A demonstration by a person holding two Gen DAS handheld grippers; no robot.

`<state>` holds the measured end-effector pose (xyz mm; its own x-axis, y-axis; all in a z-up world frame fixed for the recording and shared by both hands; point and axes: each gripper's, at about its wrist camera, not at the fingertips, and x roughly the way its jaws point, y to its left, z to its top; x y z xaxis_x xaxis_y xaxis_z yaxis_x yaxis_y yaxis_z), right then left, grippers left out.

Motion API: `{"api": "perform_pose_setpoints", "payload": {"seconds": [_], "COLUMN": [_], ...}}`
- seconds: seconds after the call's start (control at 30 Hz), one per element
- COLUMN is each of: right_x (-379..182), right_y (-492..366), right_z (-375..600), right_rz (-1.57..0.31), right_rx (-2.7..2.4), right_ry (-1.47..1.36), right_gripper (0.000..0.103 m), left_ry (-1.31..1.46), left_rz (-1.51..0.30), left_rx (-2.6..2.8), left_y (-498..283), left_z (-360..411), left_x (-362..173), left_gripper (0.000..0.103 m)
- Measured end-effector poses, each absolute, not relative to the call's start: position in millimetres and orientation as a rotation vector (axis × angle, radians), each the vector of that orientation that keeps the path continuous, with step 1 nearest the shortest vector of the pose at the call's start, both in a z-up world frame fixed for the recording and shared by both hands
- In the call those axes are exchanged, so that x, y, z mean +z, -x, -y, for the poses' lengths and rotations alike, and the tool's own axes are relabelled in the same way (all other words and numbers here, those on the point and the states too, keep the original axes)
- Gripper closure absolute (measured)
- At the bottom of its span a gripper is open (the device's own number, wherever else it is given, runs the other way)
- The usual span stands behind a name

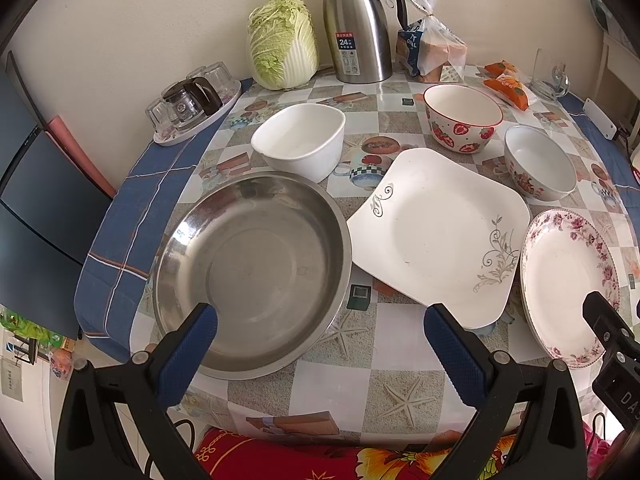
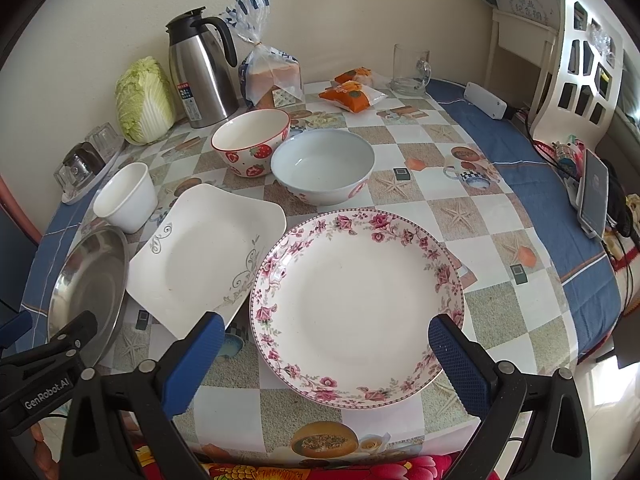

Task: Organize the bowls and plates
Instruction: 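Move both tools toward the rim of the large steel basin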

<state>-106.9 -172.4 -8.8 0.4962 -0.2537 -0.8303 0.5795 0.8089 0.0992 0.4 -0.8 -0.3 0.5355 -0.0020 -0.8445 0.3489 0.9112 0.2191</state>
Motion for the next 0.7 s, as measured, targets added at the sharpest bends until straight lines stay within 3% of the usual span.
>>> {"api": "perform_pose_setpoints", "payload": {"seconds": [0.7], "right_x": [-11], "right_y": [96], "right_z": [172], "right_rz": [-0.935], "right_rx": [-0.553], "right_ry": [-0.365], "right_gripper": [0.000], "left_ry": [-0.349], "left_rz": [-1.000], "left_rx": [-0.233], "left_y": [-4], "left_z": [-6], "left_x": [0], "left_gripper": [0.000]}}
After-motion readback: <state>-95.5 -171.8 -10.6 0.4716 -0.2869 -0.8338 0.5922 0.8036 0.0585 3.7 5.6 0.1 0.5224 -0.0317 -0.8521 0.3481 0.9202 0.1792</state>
